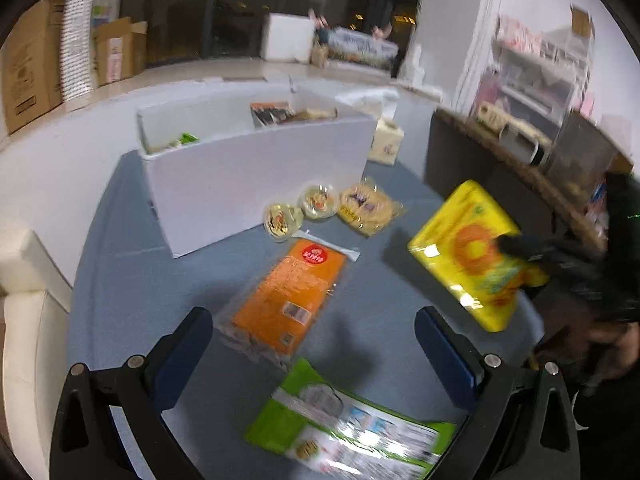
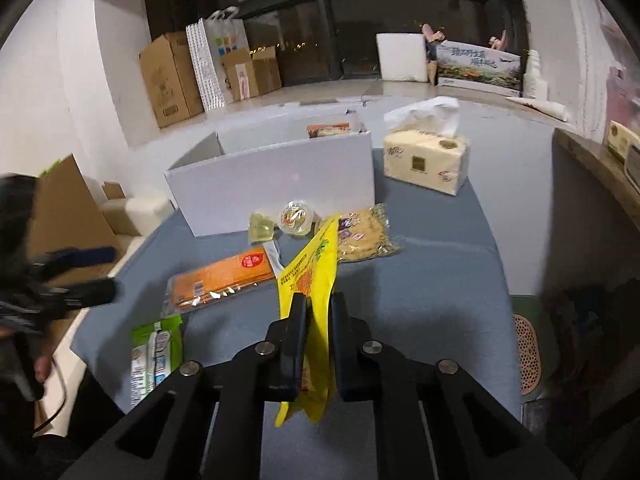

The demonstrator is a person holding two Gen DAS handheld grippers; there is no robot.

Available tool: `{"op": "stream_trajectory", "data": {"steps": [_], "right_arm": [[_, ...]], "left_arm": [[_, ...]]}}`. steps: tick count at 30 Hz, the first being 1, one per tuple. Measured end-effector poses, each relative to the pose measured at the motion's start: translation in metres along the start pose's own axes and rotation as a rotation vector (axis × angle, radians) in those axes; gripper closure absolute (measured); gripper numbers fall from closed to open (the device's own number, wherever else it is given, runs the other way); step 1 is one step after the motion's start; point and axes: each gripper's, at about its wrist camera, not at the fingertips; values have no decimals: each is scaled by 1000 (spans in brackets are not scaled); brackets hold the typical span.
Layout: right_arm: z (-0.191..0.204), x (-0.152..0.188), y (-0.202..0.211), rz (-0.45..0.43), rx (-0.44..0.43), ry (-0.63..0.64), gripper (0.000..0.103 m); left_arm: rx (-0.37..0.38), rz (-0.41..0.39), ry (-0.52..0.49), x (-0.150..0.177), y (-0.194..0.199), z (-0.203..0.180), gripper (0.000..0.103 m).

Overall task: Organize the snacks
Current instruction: 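Grasp the yellow packet with the right gripper while the left grasps the orange packet, then carry both packets into the white box and open both grippers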

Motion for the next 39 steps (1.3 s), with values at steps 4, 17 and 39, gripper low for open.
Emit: {"op": "stream_trajectory", "data": {"steps": [4, 17, 39], "right_arm": [[1, 3, 7, 2, -10, 2, 98], [-6, 7, 16, -11, -26, -13, 100], [10, -28, 14, -68, -118, -30, 100]], "left_arm": [[73, 100, -48, -7, -50, 8, 0], [77, 250, -164, -5, -110, 18, 4], [12, -188, -9, -45, 20, 7, 37]]}}
Point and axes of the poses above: each gripper's, at about its wrist camera, not at the fingertips, and y roughly against the way its jaws point, z to its left, x to its underside, and after that the axes turned 6 degrees about -z, right-handed
